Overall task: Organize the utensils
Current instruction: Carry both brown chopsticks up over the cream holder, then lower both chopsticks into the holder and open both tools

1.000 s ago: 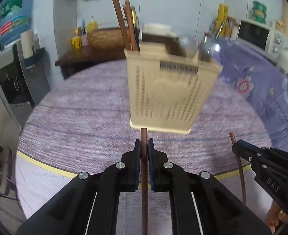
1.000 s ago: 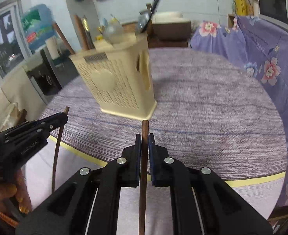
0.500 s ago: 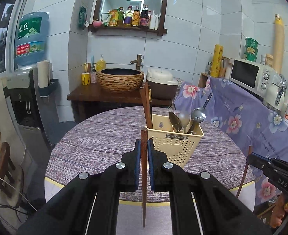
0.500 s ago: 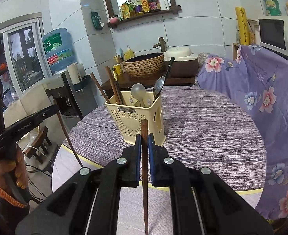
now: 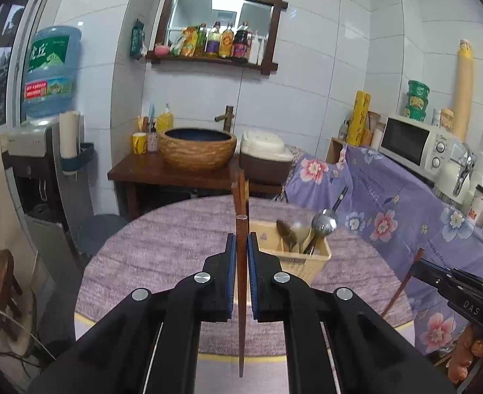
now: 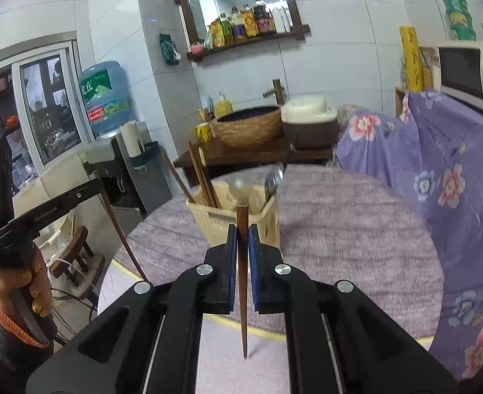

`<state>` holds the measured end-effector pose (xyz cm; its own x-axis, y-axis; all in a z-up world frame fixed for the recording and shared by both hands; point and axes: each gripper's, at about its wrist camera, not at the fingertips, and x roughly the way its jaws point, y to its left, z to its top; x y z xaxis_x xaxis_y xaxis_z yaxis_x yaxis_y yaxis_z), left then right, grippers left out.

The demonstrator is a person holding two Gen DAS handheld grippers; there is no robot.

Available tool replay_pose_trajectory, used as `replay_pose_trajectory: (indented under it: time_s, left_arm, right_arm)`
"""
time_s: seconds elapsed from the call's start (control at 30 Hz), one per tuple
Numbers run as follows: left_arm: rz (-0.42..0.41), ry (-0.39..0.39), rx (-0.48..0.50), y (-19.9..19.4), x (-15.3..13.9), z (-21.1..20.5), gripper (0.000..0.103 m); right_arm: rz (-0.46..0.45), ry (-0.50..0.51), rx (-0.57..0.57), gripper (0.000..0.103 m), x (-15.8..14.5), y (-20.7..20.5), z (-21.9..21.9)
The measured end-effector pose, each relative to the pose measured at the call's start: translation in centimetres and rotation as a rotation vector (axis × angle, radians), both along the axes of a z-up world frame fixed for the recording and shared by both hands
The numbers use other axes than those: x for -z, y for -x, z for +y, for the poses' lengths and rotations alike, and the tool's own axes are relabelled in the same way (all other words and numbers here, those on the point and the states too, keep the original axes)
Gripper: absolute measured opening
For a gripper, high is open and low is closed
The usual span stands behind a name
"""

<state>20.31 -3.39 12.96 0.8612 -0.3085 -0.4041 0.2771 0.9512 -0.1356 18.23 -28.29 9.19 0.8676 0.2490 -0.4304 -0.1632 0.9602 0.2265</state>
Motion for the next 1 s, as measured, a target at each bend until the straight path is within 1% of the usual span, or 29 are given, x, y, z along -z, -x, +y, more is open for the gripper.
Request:
replay_pose_trajectory:
  time_s: [0.07, 0.1, 0.13, 0.17, 0.23, 0.3, 0.37, 0.43, 0.47, 0.6, 0.73, 0.83, 0.93, 1.0]
  left_arm:
    - [-0.028, 0.009, 0.014, -0.4, -2.2, -0.4, 0.008]
    - [-0.049, 0.017, 0.017, -0.6, -3.8, -0.6, 0.008]
    - [-0.074, 0.027, 0.014, -1.0, -5.6, -0.9, 0.008]
    - [-0.094, 0.032, 0.009, -1.2, -6.6, -1.0, 0.008]
    - [-0.146, 0.048, -0.008, -2.1, -9.6, -1.6, 0.008]
    - [-0.191, 0.053, -0.031, -3.3, -11.6, -2.4, 0.008]
    - [-0.2, 0.054, -0.054, -5.0, -12.3, -3.5, 0.008]
    - [-0.194, 0.053, -0.073, -6.5, -11.8, -4.2, 0.008]
    - [-0.189, 0.048, -0.081, -7.2, -11.1, -4.7, 0.008]
    - [-0.142, 0.036, -0.095, -9.6, -6.8, -6.1, 0.008]
    - [-0.088, 0.017, -0.09, -10.4, -3.0, -6.9, 0.008]
    - [-0.05, -0.011, -0.093, -10.9, -0.3, -7.3, 0.008]
    - [-0.013, -0.038, -0.092, -11.5, 1.9, -7.5, 0.008]
    - [0.014, -0.046, -0.092, -11.8, 3.0, -7.5, 0.008]
  right_arm:
    - [-0.046, 0.012, -0.006, 0.008, -3.0, -0.9, 0.2]
    - [-0.067, 0.017, -0.011, 0.008, -4.5, -1.3, 0.4]
    - [-0.09, 0.024, -0.018, 0.008, -6.4, -2.0, 0.7]
    - [-0.11, 0.03, -0.018, 0.008, -8.0, -2.6, 1.0]
    - [-0.154, 0.057, 0.003, 0.008, -11.0, -4.1, 1.5]
    - [-0.189, 0.072, 0.034, 0.008, -13.3, -5.6, 1.6]
    - [-0.192, 0.064, 0.047, 0.008, -14.3, -7.3, 1.6]
    - [-0.194, 0.077, 0.066, 0.008, -14.1, -8.6, 1.8]
    - [-0.185, 0.087, 0.073, 0.008, -13.5, -9.3, 1.9]
    - [-0.124, 0.082, 0.07, 0.008, -9.8, -11.1, 1.7]
    - [-0.064, 0.081, 0.06, 0.008, -5.9, -12.0, 1.9]
    - [-0.031, 0.069, 0.054, 0.008, -3.5, -12.4, 2.1]
    - [-0.014, 0.075, 0.062, 0.008, -1.9, -12.8, 2.2]
    - [-0.029, 0.081, 0.069, 0.008, -1.4, -12.7, 2.1]
